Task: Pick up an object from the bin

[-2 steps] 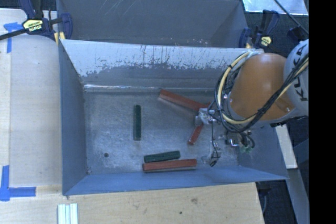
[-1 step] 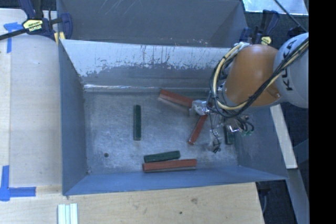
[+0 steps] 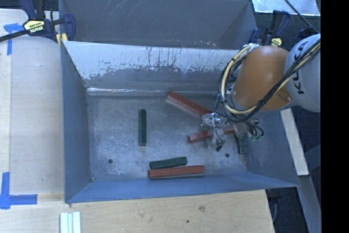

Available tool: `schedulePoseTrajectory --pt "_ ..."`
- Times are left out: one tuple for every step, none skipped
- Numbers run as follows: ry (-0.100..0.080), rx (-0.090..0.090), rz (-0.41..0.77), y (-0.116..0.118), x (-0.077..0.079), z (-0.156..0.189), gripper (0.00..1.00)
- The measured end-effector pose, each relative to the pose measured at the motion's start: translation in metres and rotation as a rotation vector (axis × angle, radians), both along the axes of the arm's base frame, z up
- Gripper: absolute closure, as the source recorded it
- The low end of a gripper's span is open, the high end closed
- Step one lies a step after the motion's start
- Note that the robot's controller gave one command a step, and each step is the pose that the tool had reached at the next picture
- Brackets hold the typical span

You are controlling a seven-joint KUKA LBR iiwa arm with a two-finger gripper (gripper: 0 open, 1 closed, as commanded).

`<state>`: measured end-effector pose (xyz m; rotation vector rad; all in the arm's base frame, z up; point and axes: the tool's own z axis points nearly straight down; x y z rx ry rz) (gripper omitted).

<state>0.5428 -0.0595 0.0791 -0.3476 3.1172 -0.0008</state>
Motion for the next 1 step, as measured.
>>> schedulePoseTrajectory --pt "-0.008 -0.001 0.017 0.0233 0.0113 0.1311 1.0"
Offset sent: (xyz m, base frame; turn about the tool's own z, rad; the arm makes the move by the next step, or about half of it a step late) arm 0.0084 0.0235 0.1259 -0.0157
